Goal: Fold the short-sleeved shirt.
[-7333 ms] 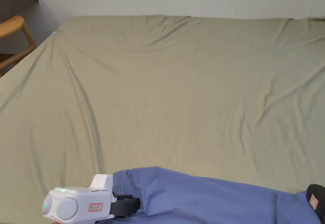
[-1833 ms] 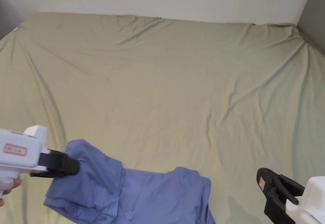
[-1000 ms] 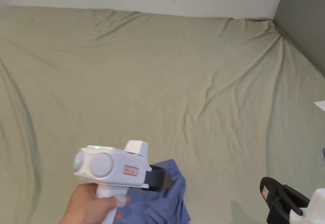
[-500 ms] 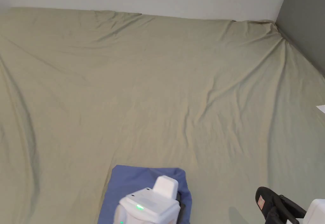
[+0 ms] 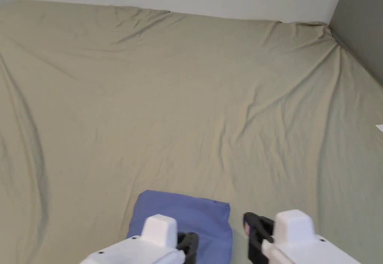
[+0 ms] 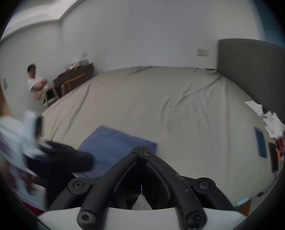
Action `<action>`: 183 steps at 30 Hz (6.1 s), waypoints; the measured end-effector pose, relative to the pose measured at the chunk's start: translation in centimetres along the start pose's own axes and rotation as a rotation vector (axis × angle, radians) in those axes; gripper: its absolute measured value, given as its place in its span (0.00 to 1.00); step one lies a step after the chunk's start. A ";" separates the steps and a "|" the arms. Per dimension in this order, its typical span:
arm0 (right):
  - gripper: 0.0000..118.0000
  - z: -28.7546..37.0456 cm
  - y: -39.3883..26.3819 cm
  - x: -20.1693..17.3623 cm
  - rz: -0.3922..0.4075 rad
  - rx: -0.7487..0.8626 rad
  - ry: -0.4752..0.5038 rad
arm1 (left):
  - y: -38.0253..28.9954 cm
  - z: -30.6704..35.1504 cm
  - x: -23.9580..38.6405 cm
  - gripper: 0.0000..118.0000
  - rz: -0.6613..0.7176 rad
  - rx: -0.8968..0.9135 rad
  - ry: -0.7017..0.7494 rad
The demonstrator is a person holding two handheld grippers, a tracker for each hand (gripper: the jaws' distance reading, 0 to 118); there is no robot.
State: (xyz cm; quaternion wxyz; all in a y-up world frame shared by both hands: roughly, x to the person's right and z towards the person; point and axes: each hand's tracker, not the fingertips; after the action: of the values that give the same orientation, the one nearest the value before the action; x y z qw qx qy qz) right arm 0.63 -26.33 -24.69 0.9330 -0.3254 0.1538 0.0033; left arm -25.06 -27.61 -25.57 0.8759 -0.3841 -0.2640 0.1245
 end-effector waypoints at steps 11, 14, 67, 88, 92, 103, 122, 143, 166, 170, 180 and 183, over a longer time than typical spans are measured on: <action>0.00 -10.9 -4.6 -2.3 0.097 -0.218 0.067 | 0.4 6.0 -10.0 0.36 0.189 0.054 0.043; 0.00 -10.7 -5.1 -2.2 0.101 -0.207 0.076 | 1.4 3.5 -14.1 0.78 0.349 0.011 -0.092; 0.00 -3.6 7.2 -10.7 0.096 0.036 0.257 | 17.7 29.7 -38.7 0.54 -0.083 0.028 0.735; 0.00 9.2 6.9 1.6 -0.001 0.434 -0.514 | 8.4 14.6 -2.6 0.00 -0.301 0.682 0.484; 0.00 9.5 6.1 2.2 -0.026 0.443 -0.507 | 7.7 13.9 -2.2 0.00 -0.317 0.660 0.507; 0.00 9.4 6.0 2.0 -0.024 0.451 -0.500 | 7.4 14.2 -2.8 0.00 -0.278 0.646 0.533; 0.00 9.1 6.6 1.3 -0.009 0.433 -0.459 | 7.6 14.2 -2.9 0.00 -0.275 0.653 0.549; 1.00 9.5 7.7 0.9 -0.035 0.507 -0.439 | 8.1 14.9 -3.9 1.00 -0.281 0.715 0.522; 1.00 8.7 9.5 -0.3 -0.065 0.473 -0.486 | 8.1 14.7 -3.1 1.00 -0.262 0.651 0.488; 1.00 8.5 9.5 -0.1 -0.087 0.460 -0.456 | 8.1 14.7 -3.0 1.00 -0.271 0.651 0.503; 1.00 8.5 8.8 -0.3 -0.115 0.457 -0.389 | 8.2 14.5 -3.2 1.00 -0.237 0.638 0.515; 1.00 8.3 8.6 -0.3 -0.151 0.449 -0.345 | 8.1 14.6 -3.0 1.00 -0.240 0.667 0.509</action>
State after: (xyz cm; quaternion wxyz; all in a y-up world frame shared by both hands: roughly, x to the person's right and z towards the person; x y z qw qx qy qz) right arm 1.81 -14.52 -23.69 0.9916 -0.1159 -0.0352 -0.0450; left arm -35.83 -14.54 -24.43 0.9975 -0.0654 -0.0278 0.0017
